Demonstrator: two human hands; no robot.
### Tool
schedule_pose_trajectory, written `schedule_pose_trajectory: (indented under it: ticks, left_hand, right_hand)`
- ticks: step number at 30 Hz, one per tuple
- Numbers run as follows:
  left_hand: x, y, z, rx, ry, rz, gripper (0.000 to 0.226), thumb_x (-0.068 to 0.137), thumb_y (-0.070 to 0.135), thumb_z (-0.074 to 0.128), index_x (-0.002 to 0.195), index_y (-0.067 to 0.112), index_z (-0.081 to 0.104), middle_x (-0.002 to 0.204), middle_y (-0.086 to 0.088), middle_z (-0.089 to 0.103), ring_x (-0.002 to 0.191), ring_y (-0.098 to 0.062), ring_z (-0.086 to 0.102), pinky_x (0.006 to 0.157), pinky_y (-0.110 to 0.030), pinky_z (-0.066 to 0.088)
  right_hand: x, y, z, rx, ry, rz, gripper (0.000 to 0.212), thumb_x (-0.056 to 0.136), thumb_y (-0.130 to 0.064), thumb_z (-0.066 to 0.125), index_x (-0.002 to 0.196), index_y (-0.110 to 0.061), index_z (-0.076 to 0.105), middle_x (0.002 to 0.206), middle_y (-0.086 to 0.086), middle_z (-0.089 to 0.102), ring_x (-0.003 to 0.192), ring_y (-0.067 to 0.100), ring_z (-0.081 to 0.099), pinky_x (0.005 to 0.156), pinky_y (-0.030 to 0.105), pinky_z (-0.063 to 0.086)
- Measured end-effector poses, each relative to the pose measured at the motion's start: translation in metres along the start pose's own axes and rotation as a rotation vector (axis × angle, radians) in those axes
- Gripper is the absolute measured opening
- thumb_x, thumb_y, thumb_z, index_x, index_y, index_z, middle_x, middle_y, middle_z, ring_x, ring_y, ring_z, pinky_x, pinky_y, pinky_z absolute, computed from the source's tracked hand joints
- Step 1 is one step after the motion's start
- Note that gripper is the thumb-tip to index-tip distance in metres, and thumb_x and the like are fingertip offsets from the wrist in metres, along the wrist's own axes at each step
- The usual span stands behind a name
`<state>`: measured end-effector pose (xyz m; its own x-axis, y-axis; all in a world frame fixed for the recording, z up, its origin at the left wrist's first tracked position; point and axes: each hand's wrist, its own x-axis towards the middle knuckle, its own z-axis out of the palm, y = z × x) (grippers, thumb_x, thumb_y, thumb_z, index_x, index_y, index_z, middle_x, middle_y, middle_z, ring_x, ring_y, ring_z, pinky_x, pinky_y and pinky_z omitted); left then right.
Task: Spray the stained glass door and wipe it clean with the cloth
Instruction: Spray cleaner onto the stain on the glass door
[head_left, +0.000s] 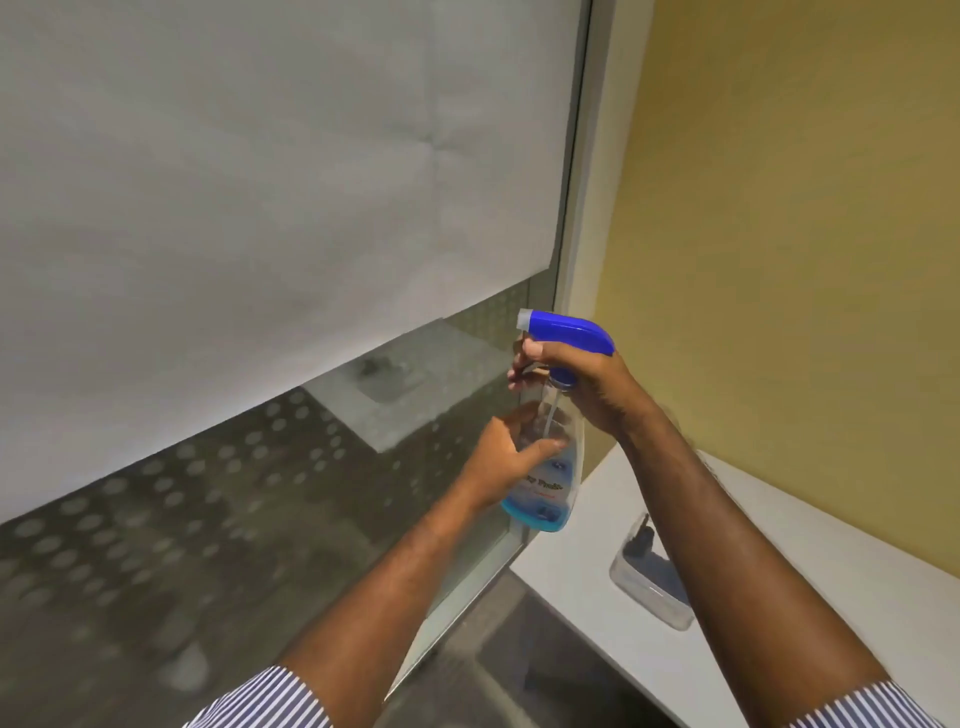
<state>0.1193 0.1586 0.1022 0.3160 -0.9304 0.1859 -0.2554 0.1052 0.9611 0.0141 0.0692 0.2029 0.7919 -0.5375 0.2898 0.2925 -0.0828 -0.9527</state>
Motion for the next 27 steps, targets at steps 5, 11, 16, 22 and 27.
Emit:
schedule_pose_trajectory:
  ticks: [5,11,16,22,27]
  left_hand:
    - [-0.049,0.017,-0.059,0.026,0.212,0.063,0.049,0.085,0.053,0.061,0.121,0.021,0.068,0.118,0.002,0.075,0.104,-0.01,0.072,0.093,-0.041,0.06]
    - [-0.09,0.037,-0.116,0.096,0.623,0.215,0.029,0.088,0.055,0.046,0.089,0.037,0.069,0.086,0.026,0.075,0.08,-0.002,0.072,0.073,-0.022,0.055]
    - [-0.124,0.053,-0.157,0.25,0.858,0.211,0.049,0.084,0.088,0.034,0.08,0.052,0.066,0.081,0.01,0.075,0.071,-0.018,0.074,0.062,-0.039,0.06]
    - [-0.186,0.067,-0.201,0.368,1.119,0.203,0.081,0.082,0.09,0.037,0.085,0.016,0.071,0.08,-0.005,0.076,0.067,-0.022,0.074,0.064,-0.05,0.062]
    - [-0.259,0.072,-0.228,0.44,1.33,0.173,0.066,0.082,0.088,0.04,0.078,0.029,0.068,0.079,-0.007,0.075,0.072,-0.029,0.073,0.071,-0.054,0.059]
  right_hand:
    - [0.008,-0.015,0.084,0.02,-0.09,-0.038,0.019,0.085,-0.014,0.067,0.097,0.0,0.066,0.082,0.013,0.07,0.082,0.026,0.07,0.072,0.036,0.059]
    - [0.029,-0.032,0.173,0.091,-0.264,-0.098,0.006,0.091,0.0,0.062,0.088,0.005,0.065,0.078,0.014,0.064,0.077,0.027,0.069,0.071,0.037,0.06]
    - [0.045,-0.043,0.231,0.109,-0.44,-0.132,0.009,0.097,0.006,0.057,0.094,0.005,0.065,0.078,0.01,0.065,0.078,0.029,0.071,0.073,0.04,0.061]
    - [0.043,-0.049,0.31,0.196,-0.661,-0.139,0.008,0.098,0.005,0.056,0.095,0.005,0.064,0.077,0.008,0.067,0.078,0.029,0.071,0.074,0.042,0.062]
    - [0.016,-0.048,0.383,0.282,-0.85,-0.122,0.01,0.098,0.005,0.055,0.095,0.007,0.065,0.078,0.011,0.066,0.079,0.031,0.071,0.075,0.045,0.062]
